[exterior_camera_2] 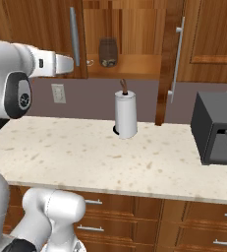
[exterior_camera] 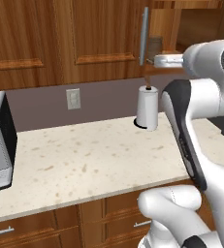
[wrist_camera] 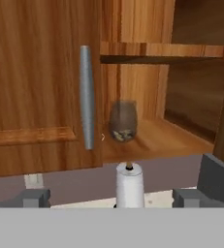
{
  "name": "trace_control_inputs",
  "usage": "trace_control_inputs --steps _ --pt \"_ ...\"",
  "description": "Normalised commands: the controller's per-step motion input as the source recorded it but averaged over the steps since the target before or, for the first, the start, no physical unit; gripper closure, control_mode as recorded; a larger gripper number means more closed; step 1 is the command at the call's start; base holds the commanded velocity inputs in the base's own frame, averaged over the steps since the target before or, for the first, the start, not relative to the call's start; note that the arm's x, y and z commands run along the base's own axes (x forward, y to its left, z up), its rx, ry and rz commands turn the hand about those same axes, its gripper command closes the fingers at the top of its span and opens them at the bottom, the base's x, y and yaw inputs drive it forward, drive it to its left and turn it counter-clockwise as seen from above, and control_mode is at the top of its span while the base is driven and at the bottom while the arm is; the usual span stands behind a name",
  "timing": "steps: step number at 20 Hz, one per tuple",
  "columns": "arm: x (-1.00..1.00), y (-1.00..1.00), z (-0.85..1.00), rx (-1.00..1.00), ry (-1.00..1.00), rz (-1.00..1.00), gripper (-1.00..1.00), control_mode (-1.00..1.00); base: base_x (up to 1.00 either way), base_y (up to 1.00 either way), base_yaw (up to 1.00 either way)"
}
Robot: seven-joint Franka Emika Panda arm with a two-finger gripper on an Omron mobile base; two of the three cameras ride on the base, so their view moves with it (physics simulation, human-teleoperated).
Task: Pick the candle and jar from the dining table and place them in the open cabinet. Close the cabinet after placing the objects.
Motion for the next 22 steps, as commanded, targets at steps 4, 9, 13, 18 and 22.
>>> trace_control_inputs --steps 4,9,13,18,22 --pt "-0.89 -0.24 0.17 0.28 -0.04 0.00 -1.00 -1.00 0.00 0.00 0.00" --pt "-0.80 -0.23 0.09 0.24 -0.04 0.00 -1.00 -1.00 0.00 0.00 0.00" --pt "-0.74 -0.38 0.05 0.27 -0.03 0.00 -1.00 -1.00 0.00 0.00 0.00" --pt "-0.76 -0.47 0.01 0.31 -0.02 0.00 -1.00 -1.00 0.00 0.00 0.00" --pt "-0.81 -0.39 0.00 0.28 -0.03 0.00 -1.00 -1.00 0.00 0.00 0.00"
